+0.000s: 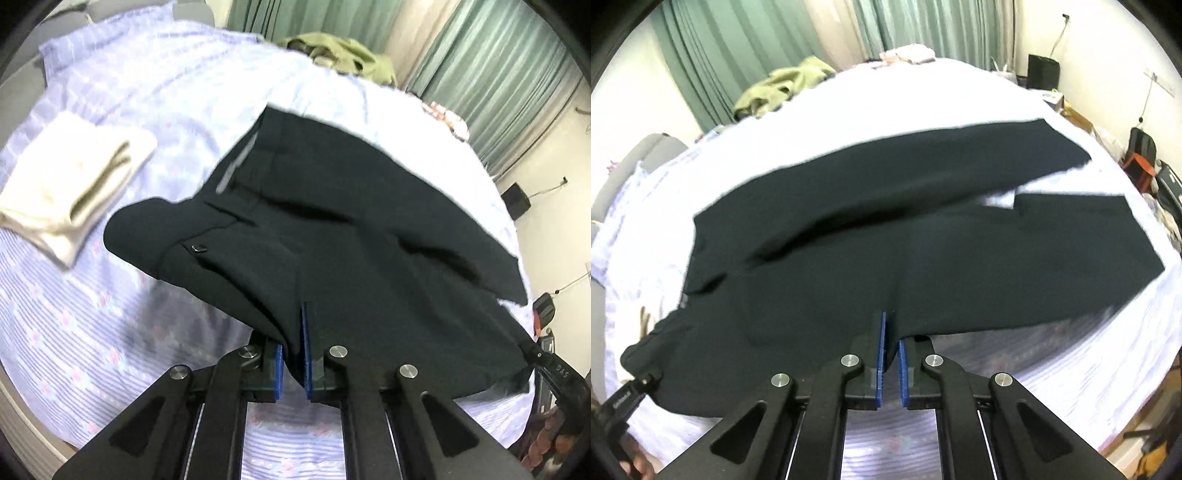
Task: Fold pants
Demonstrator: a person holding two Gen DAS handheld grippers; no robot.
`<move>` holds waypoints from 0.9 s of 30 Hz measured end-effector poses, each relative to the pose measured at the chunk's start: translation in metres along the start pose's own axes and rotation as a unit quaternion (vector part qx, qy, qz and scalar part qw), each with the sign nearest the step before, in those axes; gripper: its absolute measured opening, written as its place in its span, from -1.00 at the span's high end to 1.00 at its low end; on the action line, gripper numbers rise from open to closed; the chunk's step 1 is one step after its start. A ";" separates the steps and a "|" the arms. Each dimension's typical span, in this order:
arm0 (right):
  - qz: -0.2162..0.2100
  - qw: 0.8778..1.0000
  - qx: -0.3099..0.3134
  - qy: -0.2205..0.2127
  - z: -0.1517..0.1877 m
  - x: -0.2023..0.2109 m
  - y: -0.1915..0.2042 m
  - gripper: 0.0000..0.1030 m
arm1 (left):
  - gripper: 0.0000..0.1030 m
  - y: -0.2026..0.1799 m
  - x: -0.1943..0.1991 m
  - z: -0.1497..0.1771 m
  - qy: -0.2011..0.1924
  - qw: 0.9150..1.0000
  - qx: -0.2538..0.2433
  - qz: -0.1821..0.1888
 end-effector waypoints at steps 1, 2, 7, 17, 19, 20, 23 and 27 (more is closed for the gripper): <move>-0.004 1.000 0.001 -0.010 -0.011 0.007 0.000 0.87 | 0.82 -0.005 0.006 -0.005 -0.006 1.000 0.000 0.001; -0.007 1.000 0.002 -0.017 -0.019 0.014 0.000 0.87 | 0.82 -0.011 0.014 -0.012 -0.011 1.000 0.001 0.000; -0.018 0.999 0.013 -0.035 -0.056 0.033 -0.007 0.87 | 0.82 -0.032 0.038 -0.037 -0.035 0.999 0.007 -0.001; -0.045 0.998 0.041 -0.020 -0.154 -0.010 -0.013 0.87 | 0.83 -0.102 -0.004 -0.131 -0.089 0.996 0.009 -0.027; -0.051 0.997 0.047 -0.018 -0.178 -0.034 -0.012 0.87 | 0.83 -0.114 -0.023 -0.151 -0.095 0.995 0.008 -0.033; -0.054 0.997 0.050 -0.017 -0.183 -0.043 -0.012 0.87 | 0.83 -0.118 -0.034 -0.162 -0.095 0.995 0.007 -0.036; -0.055 0.996 0.076 -0.006 -0.217 -0.084 -0.004 0.87 | 0.83 -0.128 -0.072 -0.196 -0.094 0.994 -0.001 -0.050; -0.062 0.993 0.100 0.008 -0.249 -0.138 0.008 0.87 | 0.83 -0.135 -0.128 -0.230 -0.082 0.993 -0.020 -0.083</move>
Point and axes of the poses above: each gripper's, at about its wrist camera, not at the fingertips, and x roughly against the way its jaws point, y to its left, z to its underside, the point moved 5 cm from there along -x, roughly the way its jaws point, and after that the axes turned 14 degrees about x, right-handed, at the moved point
